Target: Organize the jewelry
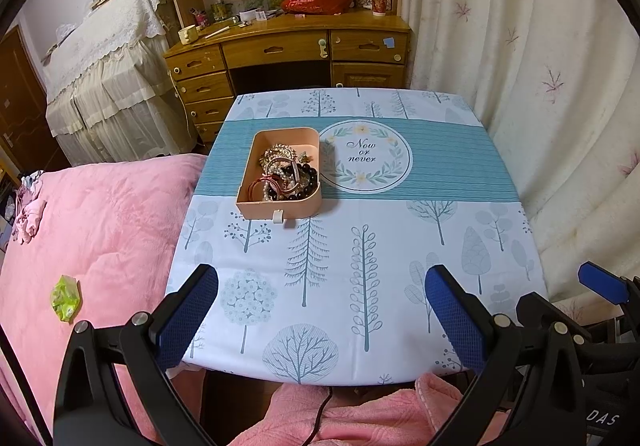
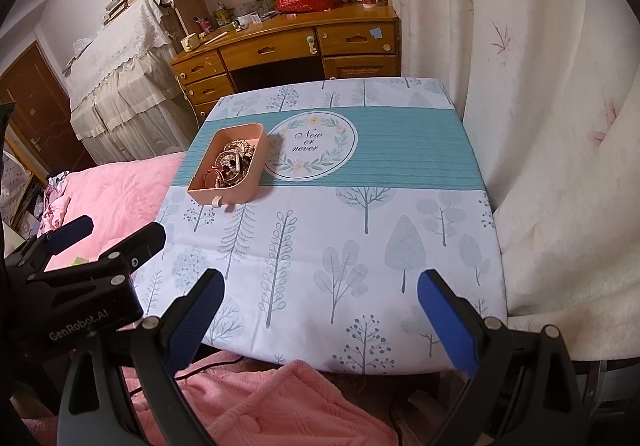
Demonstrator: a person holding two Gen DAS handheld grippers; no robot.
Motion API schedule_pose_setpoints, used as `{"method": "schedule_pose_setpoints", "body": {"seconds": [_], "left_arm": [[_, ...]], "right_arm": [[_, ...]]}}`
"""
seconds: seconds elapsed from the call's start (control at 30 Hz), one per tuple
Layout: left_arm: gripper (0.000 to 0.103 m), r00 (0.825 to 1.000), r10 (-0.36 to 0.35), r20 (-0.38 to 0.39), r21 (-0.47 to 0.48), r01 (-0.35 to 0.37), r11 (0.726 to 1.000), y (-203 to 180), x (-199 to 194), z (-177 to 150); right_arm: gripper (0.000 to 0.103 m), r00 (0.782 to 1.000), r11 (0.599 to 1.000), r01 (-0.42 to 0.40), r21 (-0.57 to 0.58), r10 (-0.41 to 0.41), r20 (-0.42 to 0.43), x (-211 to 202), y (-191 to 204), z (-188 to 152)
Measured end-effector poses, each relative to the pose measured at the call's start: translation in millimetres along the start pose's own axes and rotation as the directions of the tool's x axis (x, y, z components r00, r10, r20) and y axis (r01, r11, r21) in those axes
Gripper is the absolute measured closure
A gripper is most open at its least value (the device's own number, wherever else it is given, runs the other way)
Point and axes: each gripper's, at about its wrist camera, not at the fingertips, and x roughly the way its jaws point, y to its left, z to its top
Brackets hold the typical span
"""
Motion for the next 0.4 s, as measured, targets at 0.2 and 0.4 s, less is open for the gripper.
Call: {"method": "schedule_pose_setpoints", "body": {"seconds": [0.2, 0.4], "left_arm": [[0.001, 1.000, -0.001, -0.020, -0.011, 0.000, 1.000, -0.9, 5.3, -1.7], [0.001, 1.000, 0.003, -0.015, -0.006, -0.003, 1.000, -2.4, 8.0, 1.6]], "right_arm": [[0.005, 1.000, 1.000, -0.001, 0.014, 0.001, -0.013, 1.8, -4.4, 0.1], [0.005, 1.000, 1.000, -0.002, 0.020, 0.003, -0.021, 2.4, -6.1, 2.3]]}}
